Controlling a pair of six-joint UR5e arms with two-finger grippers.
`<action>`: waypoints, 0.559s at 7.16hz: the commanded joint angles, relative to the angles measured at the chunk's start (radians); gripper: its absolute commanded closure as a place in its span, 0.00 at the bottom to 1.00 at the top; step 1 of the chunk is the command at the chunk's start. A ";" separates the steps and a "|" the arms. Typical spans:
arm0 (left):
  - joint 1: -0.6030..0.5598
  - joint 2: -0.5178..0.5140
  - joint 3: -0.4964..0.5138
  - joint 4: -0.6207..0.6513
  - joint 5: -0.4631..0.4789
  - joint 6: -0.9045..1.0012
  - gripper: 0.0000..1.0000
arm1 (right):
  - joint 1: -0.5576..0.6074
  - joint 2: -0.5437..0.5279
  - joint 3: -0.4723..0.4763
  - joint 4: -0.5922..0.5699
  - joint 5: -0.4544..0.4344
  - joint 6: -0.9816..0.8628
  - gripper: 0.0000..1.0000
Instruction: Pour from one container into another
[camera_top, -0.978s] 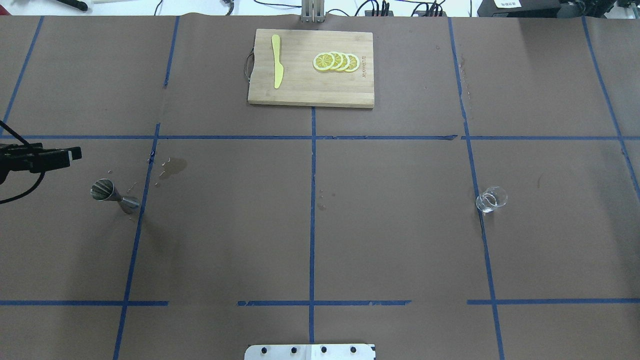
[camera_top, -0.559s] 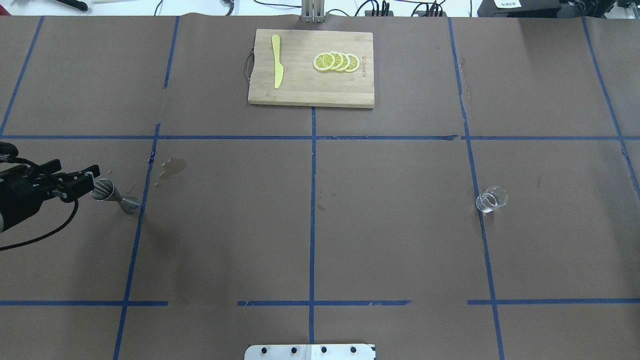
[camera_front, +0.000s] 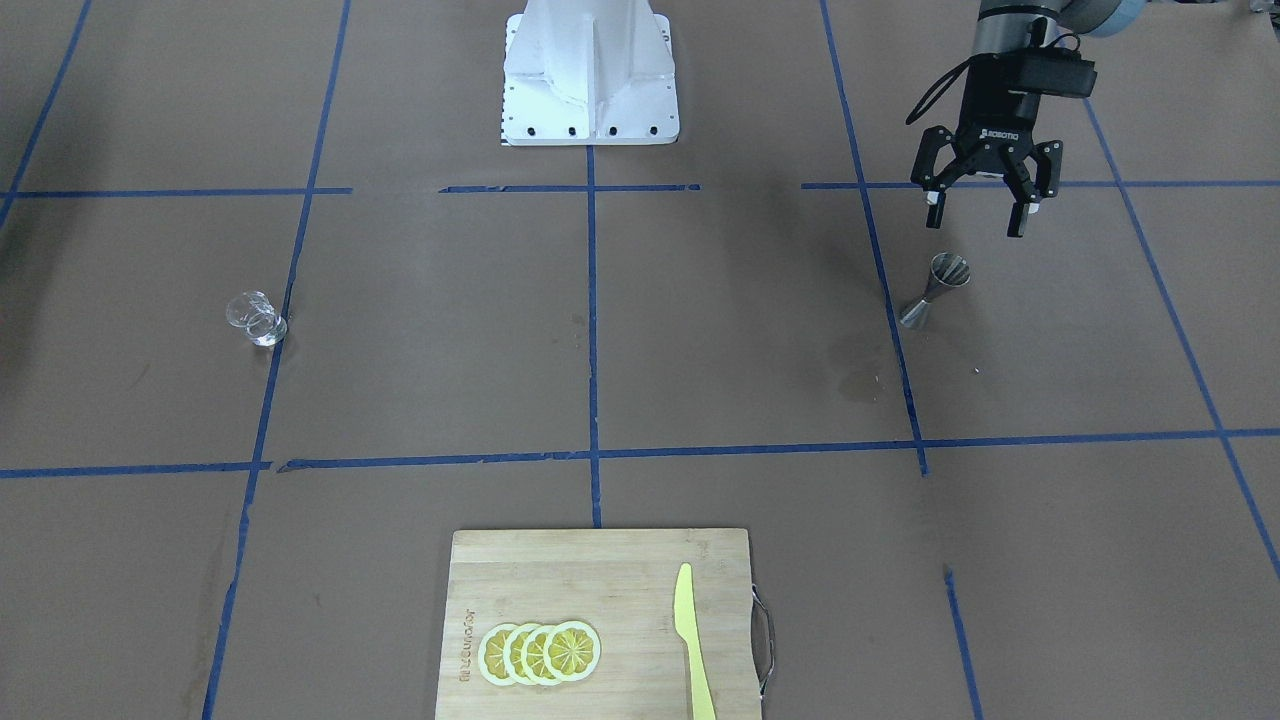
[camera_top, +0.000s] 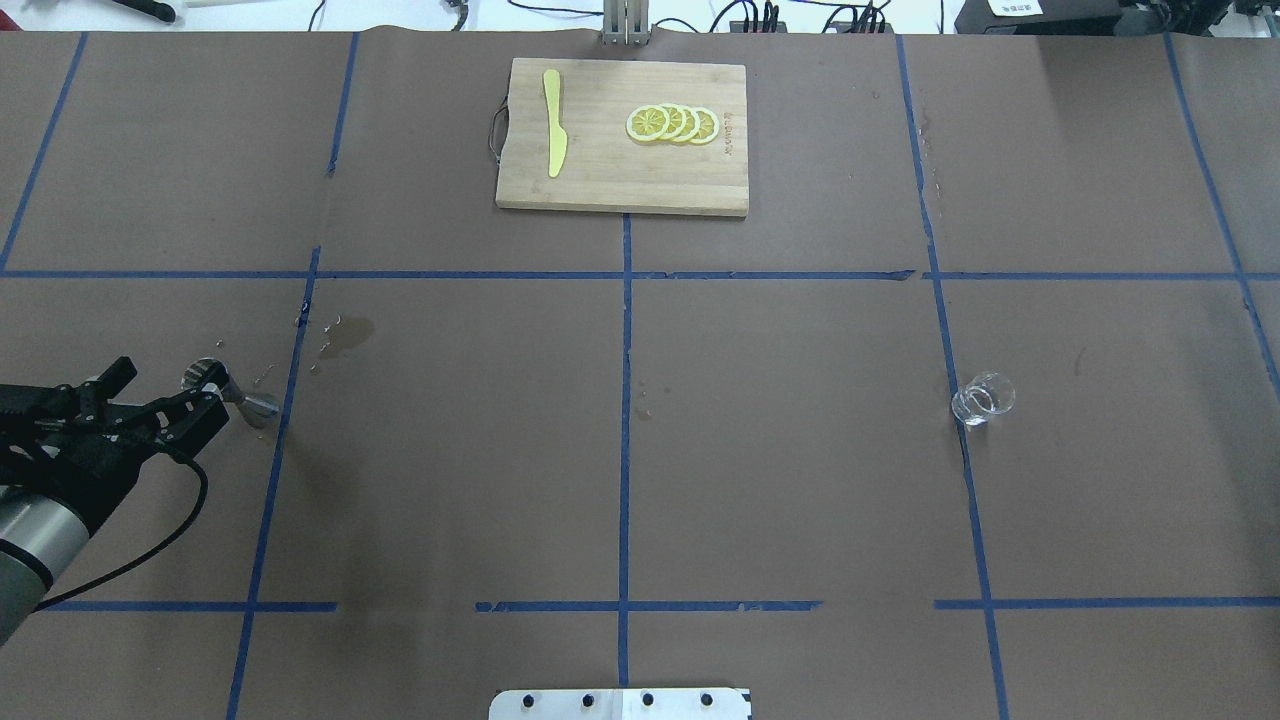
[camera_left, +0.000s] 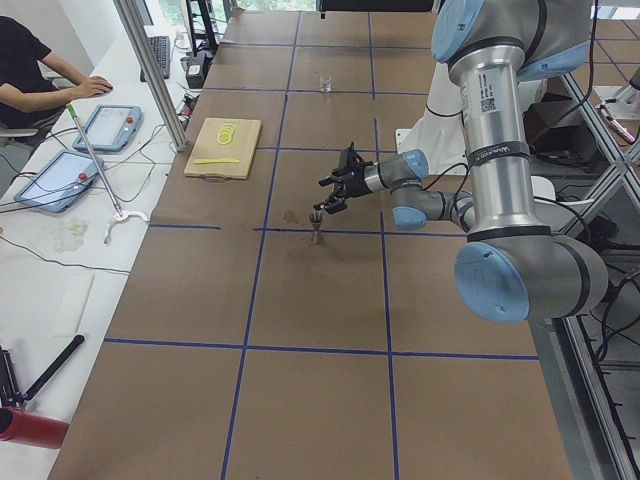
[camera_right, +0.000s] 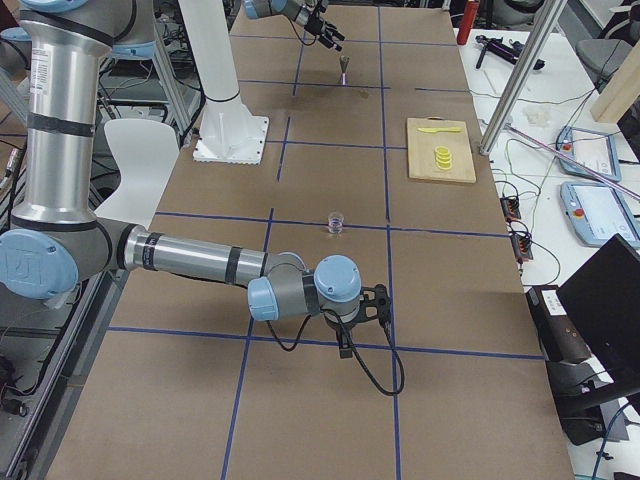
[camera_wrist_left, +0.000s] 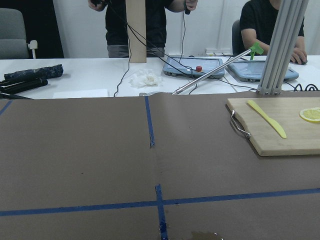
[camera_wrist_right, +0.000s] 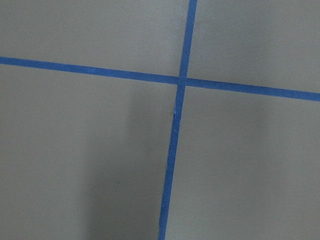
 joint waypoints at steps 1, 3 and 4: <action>0.071 -0.001 0.061 -0.007 0.147 -0.135 0.00 | 0.000 0.000 0.001 0.000 0.000 0.000 0.00; 0.094 -0.030 0.101 -0.009 0.200 -0.166 0.00 | 0.000 0.000 0.002 0.000 -0.002 0.000 0.00; 0.096 -0.050 0.147 -0.009 0.228 -0.166 0.00 | 0.000 0.000 0.002 0.000 -0.002 0.000 0.00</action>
